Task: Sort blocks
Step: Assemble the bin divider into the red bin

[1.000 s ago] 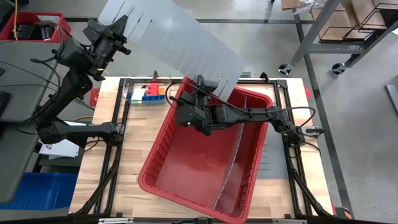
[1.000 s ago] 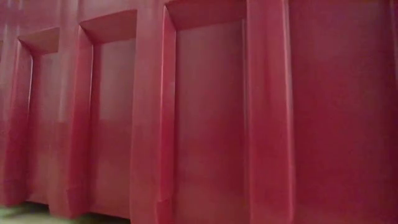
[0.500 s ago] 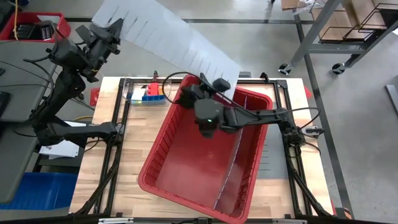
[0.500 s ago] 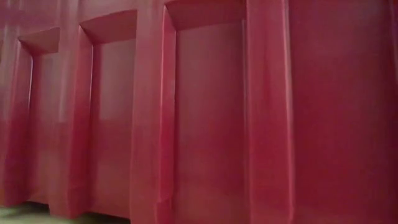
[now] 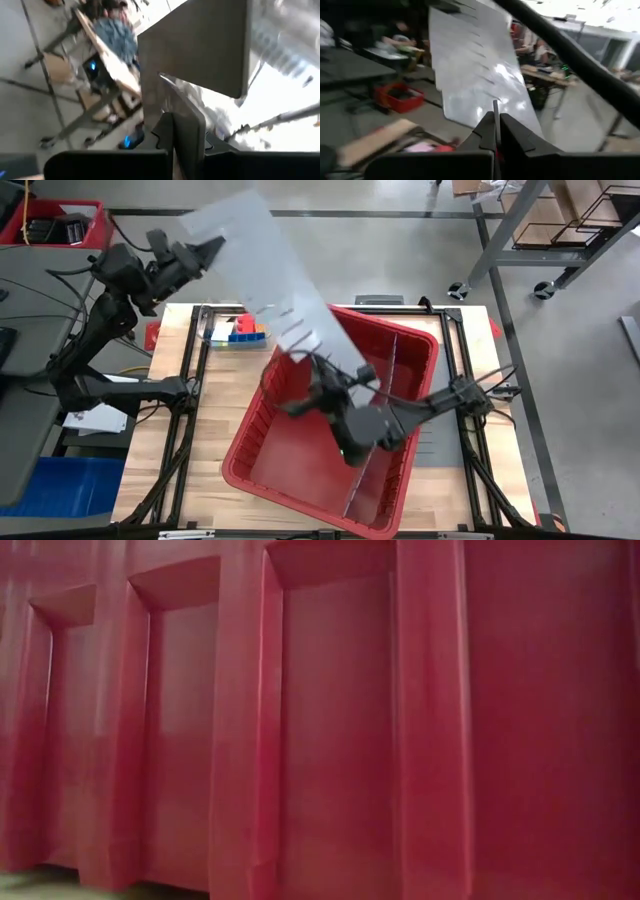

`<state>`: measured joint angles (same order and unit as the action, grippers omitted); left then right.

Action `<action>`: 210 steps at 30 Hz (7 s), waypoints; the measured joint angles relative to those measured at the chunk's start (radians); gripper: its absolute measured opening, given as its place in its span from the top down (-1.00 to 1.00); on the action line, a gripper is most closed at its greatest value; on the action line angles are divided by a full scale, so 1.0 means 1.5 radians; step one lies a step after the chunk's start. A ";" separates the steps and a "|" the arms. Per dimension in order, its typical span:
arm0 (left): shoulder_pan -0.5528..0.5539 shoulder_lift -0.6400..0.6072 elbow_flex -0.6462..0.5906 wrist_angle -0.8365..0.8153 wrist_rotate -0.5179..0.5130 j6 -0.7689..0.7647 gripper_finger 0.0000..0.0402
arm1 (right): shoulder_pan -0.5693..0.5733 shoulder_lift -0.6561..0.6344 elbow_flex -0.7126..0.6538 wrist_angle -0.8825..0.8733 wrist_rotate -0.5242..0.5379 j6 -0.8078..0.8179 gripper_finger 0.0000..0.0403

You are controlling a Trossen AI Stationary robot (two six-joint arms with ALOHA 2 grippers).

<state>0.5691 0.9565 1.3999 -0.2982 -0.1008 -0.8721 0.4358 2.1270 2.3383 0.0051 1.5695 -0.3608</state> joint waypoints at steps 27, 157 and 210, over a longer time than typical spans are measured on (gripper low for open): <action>-0.196 0.154 0.121 -0.197 0.123 0.223 0.99 | 0.061 0.025 0.004 -0.473 -0.495 1.024 1.00; -0.178 0.401 0.162 -0.276 -0.133 0.464 1.00 | 0.054 0.003 0.002 -0.510 -0.459 1.093 1.00; -0.139 0.550 0.142 -0.347 -0.043 0.373 0.44 | 0.073 -0.032 0.003 -0.322 -0.475 0.863 1.00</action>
<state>0.3612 1.7815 1.6127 -0.8184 -0.1652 -0.3130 0.5453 2.0792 2.3428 -0.4785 0.8566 0.9333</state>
